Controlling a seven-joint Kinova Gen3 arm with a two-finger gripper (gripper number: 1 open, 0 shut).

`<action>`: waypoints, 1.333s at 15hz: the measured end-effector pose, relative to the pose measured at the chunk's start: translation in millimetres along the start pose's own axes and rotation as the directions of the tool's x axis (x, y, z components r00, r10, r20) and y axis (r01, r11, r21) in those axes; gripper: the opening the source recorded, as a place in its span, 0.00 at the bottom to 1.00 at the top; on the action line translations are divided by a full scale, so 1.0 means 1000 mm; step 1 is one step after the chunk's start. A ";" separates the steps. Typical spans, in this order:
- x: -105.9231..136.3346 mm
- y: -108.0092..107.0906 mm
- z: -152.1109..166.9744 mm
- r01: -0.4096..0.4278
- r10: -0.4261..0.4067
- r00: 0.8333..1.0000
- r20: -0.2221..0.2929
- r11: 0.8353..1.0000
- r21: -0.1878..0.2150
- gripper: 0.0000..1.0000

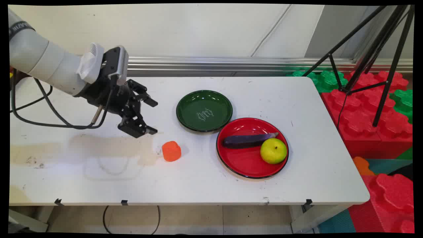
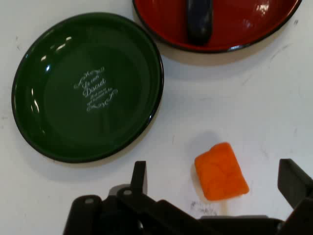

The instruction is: Pick up the eggplant from the red plate

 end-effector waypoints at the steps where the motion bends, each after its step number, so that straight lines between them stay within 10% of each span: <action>1: 0.001 0.000 -0.001 0.002 -0.002 1.000 -0.005 1.000 0.001 1.00; 20: 0.118 0.032 0.085 0.037 -0.037 0.999 0.006 0.999 0.029 1.00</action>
